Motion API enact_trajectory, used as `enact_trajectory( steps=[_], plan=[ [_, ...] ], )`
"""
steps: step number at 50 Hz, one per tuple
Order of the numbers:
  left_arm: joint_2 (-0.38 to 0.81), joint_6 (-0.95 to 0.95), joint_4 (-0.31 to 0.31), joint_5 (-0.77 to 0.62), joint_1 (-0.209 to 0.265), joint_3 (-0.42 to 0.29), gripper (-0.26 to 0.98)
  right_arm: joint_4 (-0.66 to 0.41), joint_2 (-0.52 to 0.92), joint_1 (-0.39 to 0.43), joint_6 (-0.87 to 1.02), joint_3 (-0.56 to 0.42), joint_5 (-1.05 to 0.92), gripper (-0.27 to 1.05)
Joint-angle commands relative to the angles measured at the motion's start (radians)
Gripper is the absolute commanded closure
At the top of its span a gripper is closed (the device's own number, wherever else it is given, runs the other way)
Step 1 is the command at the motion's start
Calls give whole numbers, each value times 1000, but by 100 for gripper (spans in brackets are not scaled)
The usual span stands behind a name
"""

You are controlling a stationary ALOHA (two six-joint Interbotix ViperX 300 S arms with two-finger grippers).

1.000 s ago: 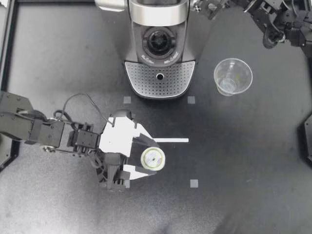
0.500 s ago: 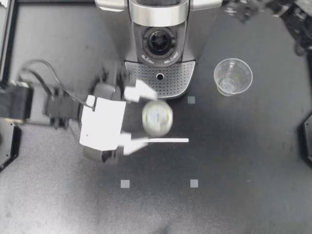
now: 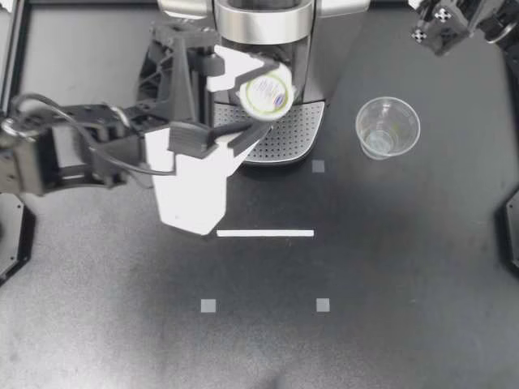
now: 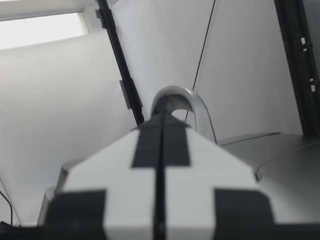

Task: Place the coffee capsule inside the capsule container, then place the cup onto the center of the cup tray, then push the 'Hot Water' and 'Travel Mug' buttons.

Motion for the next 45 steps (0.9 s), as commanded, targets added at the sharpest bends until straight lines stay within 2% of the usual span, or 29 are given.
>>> enact_trajectory(
  steps=[1,15,22,35,45],
  plan=[
    [2,-35,48,21,2,-6,22,0,-17,0,-2,-11,-5,72],
    [9,-81,63,35,2,32,22,-2,-17,0,-5,-6,-5,72],
    [9,-86,63,35,17,44,22,-2,-17,0,-3,-3,-6,72],
    [11,-89,63,25,49,46,22,0,-17,0,0,2,-8,72],
    [15,-89,63,8,49,48,22,-2,-17,0,0,2,-8,72]
  ],
)
